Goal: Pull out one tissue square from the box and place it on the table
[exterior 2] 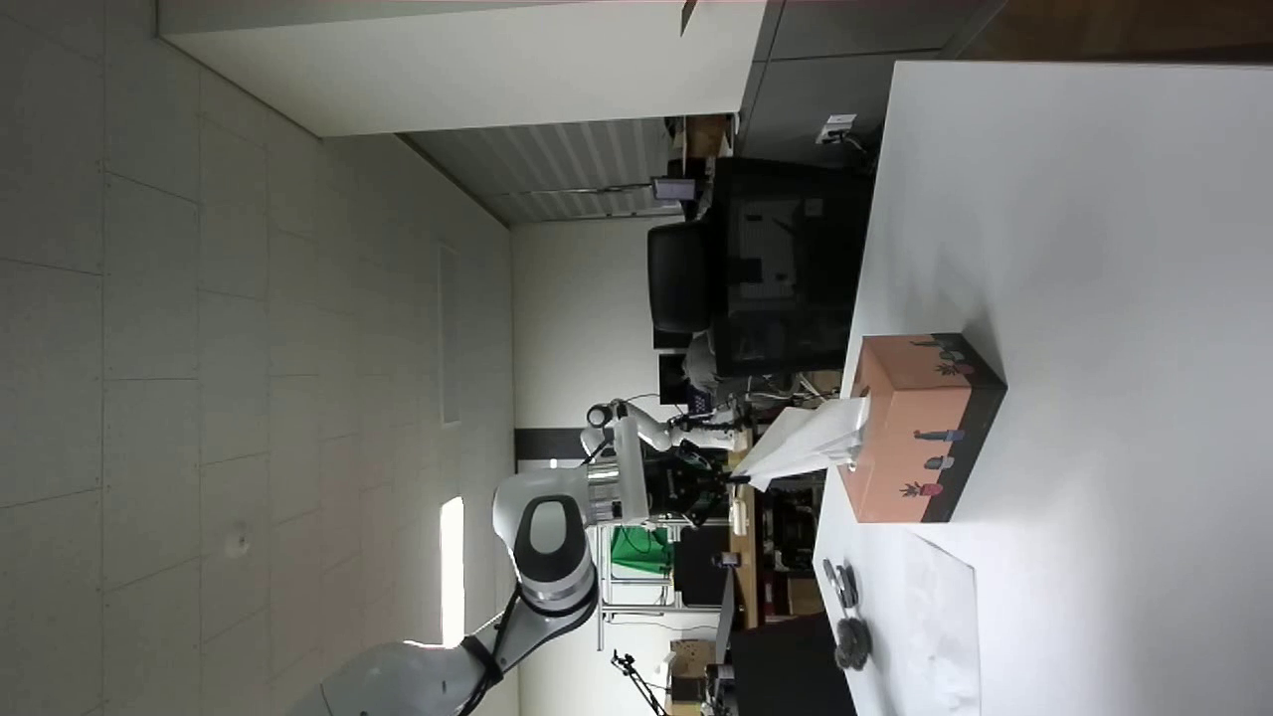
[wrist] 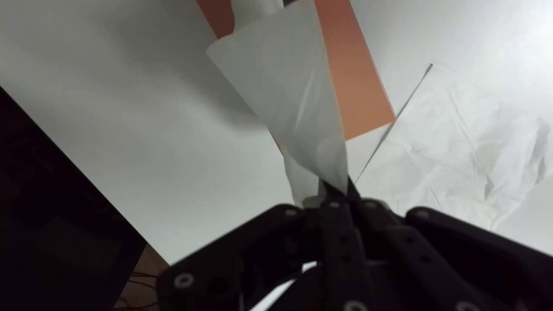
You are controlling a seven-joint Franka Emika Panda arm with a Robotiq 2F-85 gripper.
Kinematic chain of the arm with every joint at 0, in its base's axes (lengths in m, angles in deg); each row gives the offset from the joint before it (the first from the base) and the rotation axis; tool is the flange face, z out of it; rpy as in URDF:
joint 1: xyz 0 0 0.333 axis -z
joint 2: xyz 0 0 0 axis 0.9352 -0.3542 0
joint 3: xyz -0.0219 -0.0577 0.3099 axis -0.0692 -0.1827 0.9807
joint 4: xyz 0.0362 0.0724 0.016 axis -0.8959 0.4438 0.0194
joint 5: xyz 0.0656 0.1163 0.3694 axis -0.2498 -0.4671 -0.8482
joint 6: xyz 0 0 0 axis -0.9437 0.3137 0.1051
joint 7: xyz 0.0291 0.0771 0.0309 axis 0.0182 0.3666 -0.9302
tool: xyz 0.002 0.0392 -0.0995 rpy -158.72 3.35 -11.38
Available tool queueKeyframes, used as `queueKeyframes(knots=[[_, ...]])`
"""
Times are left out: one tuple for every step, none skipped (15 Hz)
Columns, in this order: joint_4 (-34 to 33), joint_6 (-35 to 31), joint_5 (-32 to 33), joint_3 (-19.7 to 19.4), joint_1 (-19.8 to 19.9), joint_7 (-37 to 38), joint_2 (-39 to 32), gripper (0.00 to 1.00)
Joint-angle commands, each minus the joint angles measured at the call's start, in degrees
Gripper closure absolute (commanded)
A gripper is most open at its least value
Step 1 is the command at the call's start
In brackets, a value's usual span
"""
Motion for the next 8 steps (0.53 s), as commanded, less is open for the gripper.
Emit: queueKeyframes(knots=[[1.57,3.39,-2.84,0.57,-0.81,-1.29,5.73,1.0],[1.99,4.11,-3.52,0.72,-1.27,-1.83,6.95,1.0],[2.51,4.82,-4.74,1.03,-1.81,-2.58,8.22,1.0],[2.91,5.37,-5.72,1.16,-2.47,-3.13,9.23,1.0],[3.46,5.63,-6.82,1.41,-3.28,-3.77,10.29,1.0],[4.01,5.95,-7.95,1.69,-4.12,-4.37,11.26,1.0],[4.66,5.98,-8.97,1.96,-5.1,-4.7,12.24,1.0],[5.53,5.71,-10.21,2.32,-6.21,-4.98,13.22,1.0]])
